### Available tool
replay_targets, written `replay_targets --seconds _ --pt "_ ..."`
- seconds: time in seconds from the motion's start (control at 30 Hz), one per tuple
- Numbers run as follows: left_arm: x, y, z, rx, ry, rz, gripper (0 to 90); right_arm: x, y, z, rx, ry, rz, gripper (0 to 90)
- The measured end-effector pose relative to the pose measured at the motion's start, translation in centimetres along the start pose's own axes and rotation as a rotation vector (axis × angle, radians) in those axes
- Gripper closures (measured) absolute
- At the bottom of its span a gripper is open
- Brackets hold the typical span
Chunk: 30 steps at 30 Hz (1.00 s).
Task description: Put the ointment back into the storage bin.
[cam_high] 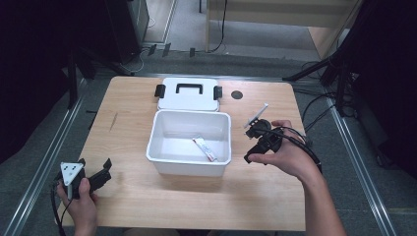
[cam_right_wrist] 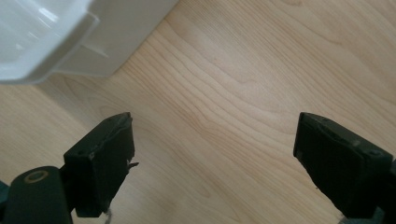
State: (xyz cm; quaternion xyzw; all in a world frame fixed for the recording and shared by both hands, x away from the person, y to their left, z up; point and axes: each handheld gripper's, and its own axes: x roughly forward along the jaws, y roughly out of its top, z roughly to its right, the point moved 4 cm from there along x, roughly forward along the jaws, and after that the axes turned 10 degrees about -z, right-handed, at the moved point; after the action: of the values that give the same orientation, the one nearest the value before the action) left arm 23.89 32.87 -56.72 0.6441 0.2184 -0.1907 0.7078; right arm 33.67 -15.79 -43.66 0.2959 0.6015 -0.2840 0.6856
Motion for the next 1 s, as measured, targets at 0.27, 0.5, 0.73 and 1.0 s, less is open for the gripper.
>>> replay_targets --seconds 0.27,0.5,0.73,1.0 --pt "0.0 0.0 0.0 -0.002 0.002 -0.003 12.6 2.3 -2.1 1.2 0.089 0.041 0.053 0.0" --pt "0.0 0.0 0.0 0.0 0.001 0.002 12.6 4.6 -4.0 2.0 0.163 0.046 0.148 0.0" --pt "0.0 0.0 0.0 0.0 0.001 0.0 12.6 7.4 -6.1 2.8 0.224 0.029 0.202 0.0" --pt "0.0 0.0 0.0 0.001 0.003 0.003 12.6 9.3 -8.9 3.8 0.295 0.035 0.354 0.0"
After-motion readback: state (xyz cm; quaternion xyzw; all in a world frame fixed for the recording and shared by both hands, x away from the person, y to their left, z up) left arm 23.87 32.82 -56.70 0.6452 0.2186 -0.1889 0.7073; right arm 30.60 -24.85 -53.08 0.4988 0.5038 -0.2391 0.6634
